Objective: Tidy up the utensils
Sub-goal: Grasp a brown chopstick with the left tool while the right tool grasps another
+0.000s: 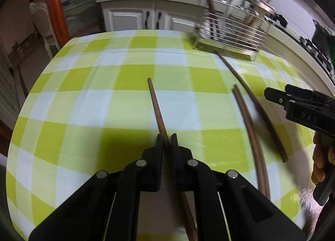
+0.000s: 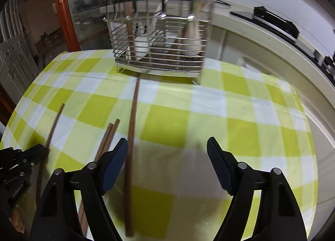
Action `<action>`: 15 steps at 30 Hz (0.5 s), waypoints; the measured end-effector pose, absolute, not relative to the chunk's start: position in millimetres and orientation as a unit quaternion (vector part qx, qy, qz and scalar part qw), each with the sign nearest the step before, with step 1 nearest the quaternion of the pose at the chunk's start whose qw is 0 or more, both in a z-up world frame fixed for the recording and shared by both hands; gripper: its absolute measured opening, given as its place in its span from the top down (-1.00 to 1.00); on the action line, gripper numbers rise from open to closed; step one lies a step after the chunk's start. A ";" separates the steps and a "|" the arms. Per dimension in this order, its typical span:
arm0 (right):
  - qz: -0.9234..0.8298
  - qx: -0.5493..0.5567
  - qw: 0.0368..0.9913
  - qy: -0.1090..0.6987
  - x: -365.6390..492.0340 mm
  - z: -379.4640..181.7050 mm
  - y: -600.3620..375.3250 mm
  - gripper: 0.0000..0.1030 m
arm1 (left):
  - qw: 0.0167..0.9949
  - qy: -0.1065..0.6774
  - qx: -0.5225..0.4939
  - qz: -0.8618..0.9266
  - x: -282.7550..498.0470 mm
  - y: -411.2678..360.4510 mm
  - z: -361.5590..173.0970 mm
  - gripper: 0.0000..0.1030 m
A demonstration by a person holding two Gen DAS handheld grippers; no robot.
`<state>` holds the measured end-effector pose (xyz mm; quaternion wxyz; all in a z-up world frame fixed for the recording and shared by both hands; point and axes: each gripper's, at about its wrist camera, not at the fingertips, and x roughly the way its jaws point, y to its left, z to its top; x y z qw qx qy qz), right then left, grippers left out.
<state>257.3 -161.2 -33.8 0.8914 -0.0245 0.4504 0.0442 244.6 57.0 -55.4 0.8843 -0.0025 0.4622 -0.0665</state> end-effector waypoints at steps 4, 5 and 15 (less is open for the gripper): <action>0.045 -0.021 0.886 0.461 273.2 -38.9 -152.0 -0.10 | 0.886 0.459 -0.011 -0.065 247.8 67.1 -55.2 0.84; 0.046 -0.025 0.885 0.463 276.4 -39.8 -148.9 -0.07 | 0.886 0.459 -0.012 -0.065 248.1 67.3 -55.1 0.84; 0.061 -0.026 0.880 0.470 283.1 -43.3 -140.7 0.00 | 0.888 0.454 -0.020 -0.067 250.5 68.4 -56.1 0.84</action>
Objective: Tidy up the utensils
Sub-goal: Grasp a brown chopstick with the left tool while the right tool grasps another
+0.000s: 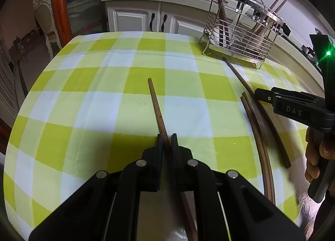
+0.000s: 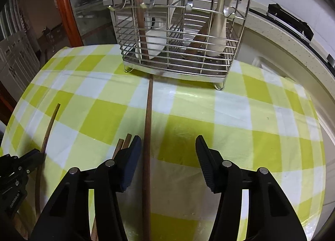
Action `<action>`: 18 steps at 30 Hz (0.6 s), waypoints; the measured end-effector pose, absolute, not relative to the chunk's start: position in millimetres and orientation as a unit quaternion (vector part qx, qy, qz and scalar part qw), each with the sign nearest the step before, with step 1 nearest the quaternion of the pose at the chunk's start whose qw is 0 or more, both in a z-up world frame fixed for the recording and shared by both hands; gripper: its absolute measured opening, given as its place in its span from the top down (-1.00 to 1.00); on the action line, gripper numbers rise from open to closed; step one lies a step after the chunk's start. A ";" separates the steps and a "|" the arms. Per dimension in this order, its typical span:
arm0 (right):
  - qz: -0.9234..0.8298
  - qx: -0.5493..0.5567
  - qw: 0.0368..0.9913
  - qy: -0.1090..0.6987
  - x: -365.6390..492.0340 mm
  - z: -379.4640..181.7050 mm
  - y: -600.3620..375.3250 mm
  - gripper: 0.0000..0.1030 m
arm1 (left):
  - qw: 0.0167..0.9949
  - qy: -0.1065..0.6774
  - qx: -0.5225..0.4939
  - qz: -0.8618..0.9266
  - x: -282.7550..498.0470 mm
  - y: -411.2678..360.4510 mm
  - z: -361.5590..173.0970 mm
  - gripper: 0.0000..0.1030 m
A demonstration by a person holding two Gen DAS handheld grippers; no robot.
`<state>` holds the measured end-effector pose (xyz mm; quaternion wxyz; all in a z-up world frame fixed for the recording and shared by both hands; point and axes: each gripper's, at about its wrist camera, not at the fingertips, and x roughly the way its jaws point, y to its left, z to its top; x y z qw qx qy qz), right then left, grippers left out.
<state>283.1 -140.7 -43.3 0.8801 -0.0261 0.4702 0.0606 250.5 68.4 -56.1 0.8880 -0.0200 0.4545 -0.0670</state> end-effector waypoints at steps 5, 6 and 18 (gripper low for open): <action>0.064 -0.032 0.877 0.476 286.0 -48.7 -138.1 0.05 | 0.888 0.455 -0.022 -0.066 250.5 68.1 -56.2 0.84; 0.066 -0.035 0.876 0.477 286.5 -49.8 -136.6 0.12 | 0.888 0.455 -0.022 -0.066 250.1 68.0 -56.1 0.84; 0.078 -0.014 0.878 0.472 262.1 -45.5 -153.0 0.84 | 0.887 0.456 -0.018 -0.074 246.9 62.6 -53.4 0.86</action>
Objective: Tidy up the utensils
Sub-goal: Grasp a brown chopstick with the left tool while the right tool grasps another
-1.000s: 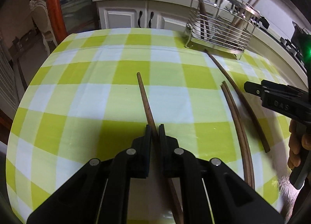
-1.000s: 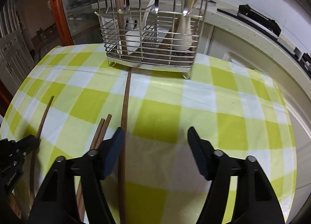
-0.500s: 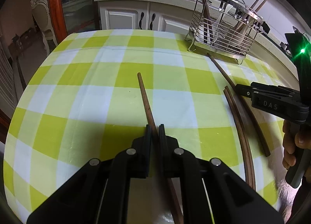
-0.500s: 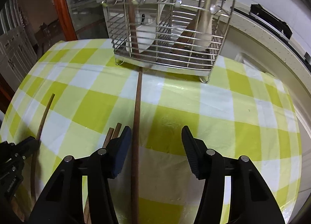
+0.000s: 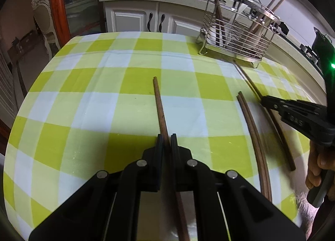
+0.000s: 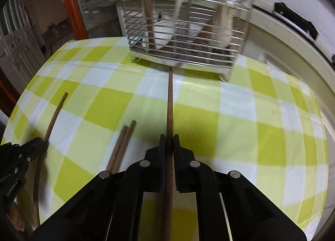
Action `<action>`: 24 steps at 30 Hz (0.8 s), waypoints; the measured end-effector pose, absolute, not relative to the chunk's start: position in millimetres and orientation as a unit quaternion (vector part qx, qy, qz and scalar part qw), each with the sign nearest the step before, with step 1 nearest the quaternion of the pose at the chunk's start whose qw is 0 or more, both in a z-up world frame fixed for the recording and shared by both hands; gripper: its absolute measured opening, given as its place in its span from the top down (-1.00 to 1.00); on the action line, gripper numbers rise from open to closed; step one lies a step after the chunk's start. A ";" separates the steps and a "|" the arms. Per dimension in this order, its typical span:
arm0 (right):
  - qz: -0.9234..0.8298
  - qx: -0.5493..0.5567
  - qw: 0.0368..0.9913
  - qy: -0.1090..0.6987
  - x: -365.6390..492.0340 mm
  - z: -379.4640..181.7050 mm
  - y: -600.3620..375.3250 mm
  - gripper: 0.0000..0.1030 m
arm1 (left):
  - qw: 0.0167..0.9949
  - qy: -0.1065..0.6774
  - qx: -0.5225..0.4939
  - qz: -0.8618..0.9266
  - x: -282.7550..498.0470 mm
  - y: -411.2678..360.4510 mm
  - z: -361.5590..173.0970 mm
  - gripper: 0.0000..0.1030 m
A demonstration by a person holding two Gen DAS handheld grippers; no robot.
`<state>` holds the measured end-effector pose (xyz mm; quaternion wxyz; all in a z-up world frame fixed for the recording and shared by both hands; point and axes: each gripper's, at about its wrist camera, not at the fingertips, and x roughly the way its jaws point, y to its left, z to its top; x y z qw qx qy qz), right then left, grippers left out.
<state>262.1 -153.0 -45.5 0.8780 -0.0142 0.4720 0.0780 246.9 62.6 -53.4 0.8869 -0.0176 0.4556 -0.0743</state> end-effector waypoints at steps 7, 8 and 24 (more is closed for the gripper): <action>0.040 0.030 0.884 0.465 220.7 -37.7 -201.4 0.84 | 0.882 0.459 -0.016 -0.107 244.8 43.3 -52.7 0.87; 0.032 0.035 0.884 0.465 215.9 -37.6 -208.7 0.84 | 0.881 0.461 -0.016 -0.110 245.3 40.8 -53.6 0.88; 0.002 0.056 0.874 0.483 192.2 -49.4 -246.2 0.83 | 0.872 0.475 0.012 -0.116 247.4 31.6 -56.5 0.80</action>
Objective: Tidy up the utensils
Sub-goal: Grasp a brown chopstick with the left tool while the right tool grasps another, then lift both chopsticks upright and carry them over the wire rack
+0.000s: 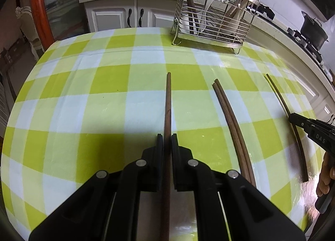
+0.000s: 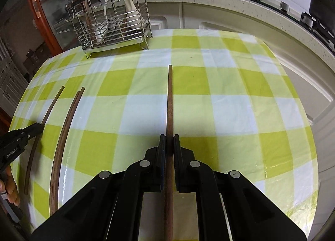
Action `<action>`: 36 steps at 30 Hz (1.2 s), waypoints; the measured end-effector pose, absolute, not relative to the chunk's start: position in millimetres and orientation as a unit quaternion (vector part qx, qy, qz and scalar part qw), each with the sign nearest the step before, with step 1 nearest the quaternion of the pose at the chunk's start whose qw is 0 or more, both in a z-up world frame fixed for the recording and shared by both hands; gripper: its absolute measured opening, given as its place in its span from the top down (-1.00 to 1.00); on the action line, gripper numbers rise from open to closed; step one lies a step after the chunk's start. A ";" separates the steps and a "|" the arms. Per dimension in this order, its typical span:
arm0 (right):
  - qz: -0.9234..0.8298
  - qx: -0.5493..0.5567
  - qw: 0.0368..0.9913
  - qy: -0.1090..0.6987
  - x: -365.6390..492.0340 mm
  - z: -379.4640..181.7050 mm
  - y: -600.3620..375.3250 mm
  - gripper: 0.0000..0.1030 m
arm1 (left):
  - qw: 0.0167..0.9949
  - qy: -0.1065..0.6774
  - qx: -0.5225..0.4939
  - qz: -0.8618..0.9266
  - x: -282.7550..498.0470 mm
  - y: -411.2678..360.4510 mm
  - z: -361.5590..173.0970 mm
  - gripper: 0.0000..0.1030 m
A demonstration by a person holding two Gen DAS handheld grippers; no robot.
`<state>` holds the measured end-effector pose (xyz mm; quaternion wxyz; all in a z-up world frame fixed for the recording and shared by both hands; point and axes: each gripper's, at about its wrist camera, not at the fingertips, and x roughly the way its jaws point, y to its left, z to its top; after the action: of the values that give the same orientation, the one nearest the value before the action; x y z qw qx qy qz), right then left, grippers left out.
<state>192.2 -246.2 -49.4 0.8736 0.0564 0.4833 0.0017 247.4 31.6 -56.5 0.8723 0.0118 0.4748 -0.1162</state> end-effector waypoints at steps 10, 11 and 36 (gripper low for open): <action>-0.005 0.050 0.872 0.486 193.8 -50.4 -247.8 0.82 | 0.872 0.474 0.059 -0.109 244.4 18.3 -56.8 0.48; -0.006 0.048 0.873 0.486 194.3 -50.5 -247.5 0.81 | 0.872 0.474 0.061 -0.109 244.2 17.9 -57.0 0.48; -0.011 0.031 0.887 0.461 192.2 -37.1 -250.5 0.85 | 0.887 0.444 0.054 -0.113 242.2 14.0 -40.1 0.87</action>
<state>192.2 -250.5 -37.1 0.8867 0.0308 0.4612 -0.0114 242.2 14.0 -40.1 0.8872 0.0542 0.4442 -0.1127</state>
